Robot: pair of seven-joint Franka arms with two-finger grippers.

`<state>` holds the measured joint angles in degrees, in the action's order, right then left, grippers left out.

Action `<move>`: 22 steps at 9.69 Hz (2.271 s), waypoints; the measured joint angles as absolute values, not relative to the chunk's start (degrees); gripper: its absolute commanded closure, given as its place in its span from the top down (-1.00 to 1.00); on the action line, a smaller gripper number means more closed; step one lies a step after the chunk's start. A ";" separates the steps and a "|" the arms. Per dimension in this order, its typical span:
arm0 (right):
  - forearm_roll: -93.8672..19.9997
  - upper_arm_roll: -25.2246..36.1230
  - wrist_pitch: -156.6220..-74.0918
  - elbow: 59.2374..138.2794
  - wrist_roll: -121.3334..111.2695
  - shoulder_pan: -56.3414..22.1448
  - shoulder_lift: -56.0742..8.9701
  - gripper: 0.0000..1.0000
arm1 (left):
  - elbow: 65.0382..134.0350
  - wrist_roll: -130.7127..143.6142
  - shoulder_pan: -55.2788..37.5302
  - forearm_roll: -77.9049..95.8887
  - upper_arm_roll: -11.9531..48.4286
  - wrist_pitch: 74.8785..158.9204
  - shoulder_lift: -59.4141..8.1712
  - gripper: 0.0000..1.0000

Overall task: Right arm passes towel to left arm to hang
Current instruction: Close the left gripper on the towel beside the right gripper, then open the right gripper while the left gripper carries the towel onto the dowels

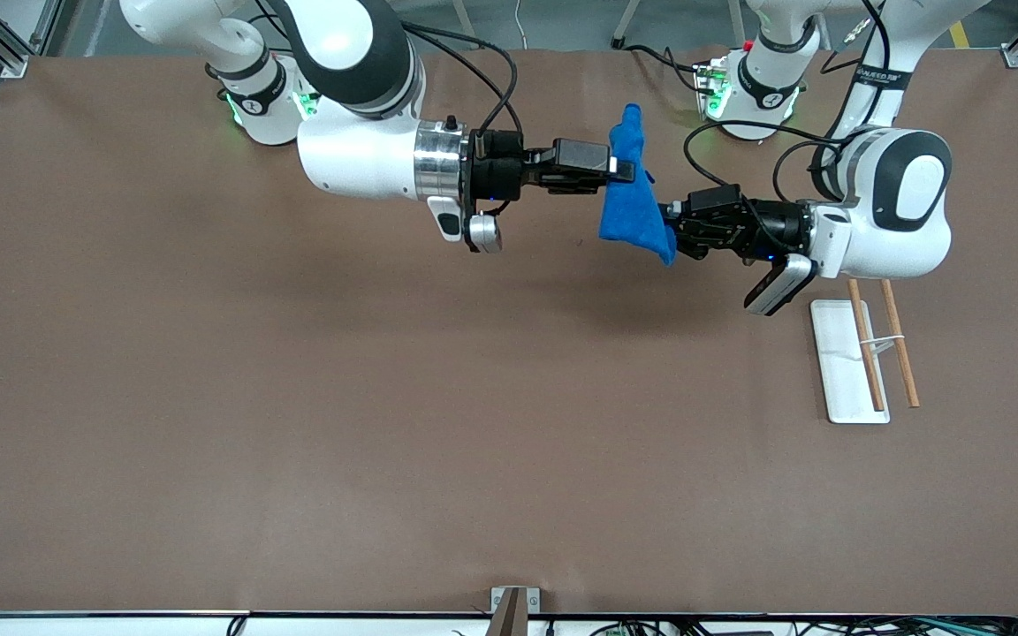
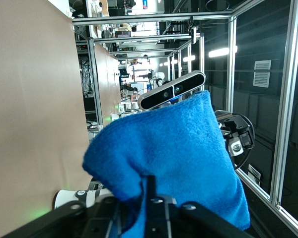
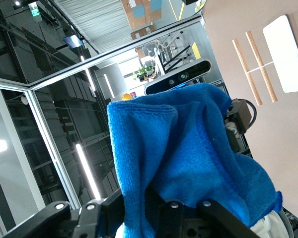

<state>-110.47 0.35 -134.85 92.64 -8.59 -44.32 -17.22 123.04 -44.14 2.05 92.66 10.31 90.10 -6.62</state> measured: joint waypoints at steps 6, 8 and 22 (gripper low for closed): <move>-109.99 0.45 -136.58 92.98 -8.70 -44.37 -17.47 1.00 | 118.30 -36.11 2.38 80.65 9.94 90.45 -6.61 -1.00; -105.07 0.54 -140.94 94.65 -9.02 -44.40 -17.77 1.00 | 115.80 -32.82 2.83 75.19 9.85 91.17 -6.62 -1.00; -34.92 19.40 -138.07 108.86 -9.02 -37.31 -17.91 1.00 | 98.35 -31.64 4.39 21.03 -9.57 99.32 -13.86 -1.00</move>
<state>-34.92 19.40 -138.07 108.86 -9.02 -37.31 -17.91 98.35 -31.64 4.39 21.03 -9.57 99.32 -13.86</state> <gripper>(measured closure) 0.000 0.974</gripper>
